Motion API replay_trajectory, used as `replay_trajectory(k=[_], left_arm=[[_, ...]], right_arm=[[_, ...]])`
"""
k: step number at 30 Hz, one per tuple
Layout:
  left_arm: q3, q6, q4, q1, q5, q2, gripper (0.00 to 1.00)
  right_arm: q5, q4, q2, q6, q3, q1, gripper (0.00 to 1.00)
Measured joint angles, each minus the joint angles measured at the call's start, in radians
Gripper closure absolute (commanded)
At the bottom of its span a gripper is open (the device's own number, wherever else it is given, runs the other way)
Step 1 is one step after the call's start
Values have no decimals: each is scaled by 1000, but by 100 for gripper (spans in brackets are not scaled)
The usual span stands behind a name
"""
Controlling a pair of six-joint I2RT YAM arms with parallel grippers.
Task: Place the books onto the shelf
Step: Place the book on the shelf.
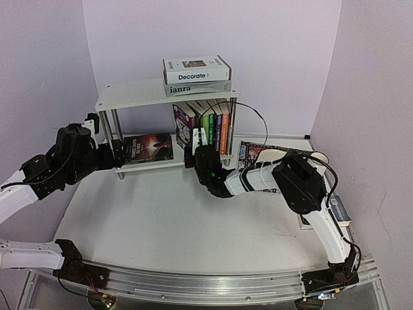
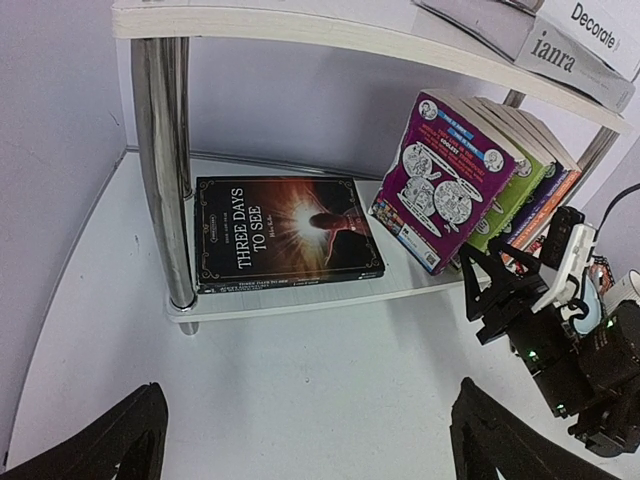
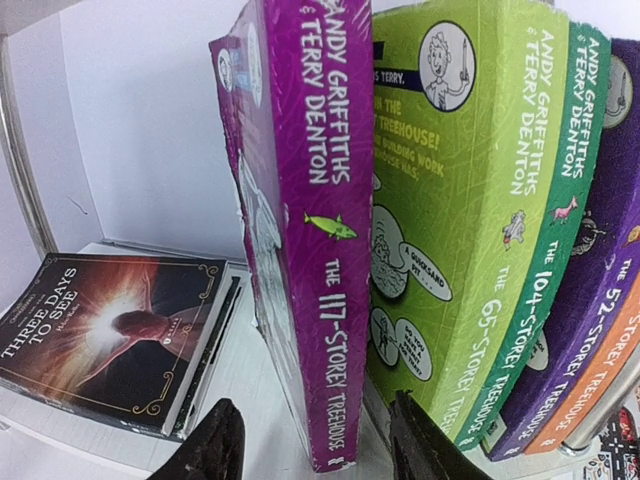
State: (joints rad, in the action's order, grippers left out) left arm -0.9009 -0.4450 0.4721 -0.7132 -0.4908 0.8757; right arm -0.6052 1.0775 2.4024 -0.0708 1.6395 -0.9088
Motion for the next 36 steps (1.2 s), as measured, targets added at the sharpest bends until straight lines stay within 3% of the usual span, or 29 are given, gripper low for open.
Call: replay_trajectory(k=[8,11,14,23,36], left_arm=[[0,-28,-3,1,29,12,0],[11,-40,-31,8,59,39,7],[39,-56,-68,18,90,75,24],[87,-115,-285,51,158,258,99],[75,-394,-758,164,376,713,100]], right_arm=[[30,-2,-117,-19,-131,-11,45],[52,-5,-186,-35,-216,-20,45],[78,-19,-266,-50,-314,-30,44],[167,-305,-519,-88,-456,-39,36],[233,-613,-919,-186,-786,10,35]])
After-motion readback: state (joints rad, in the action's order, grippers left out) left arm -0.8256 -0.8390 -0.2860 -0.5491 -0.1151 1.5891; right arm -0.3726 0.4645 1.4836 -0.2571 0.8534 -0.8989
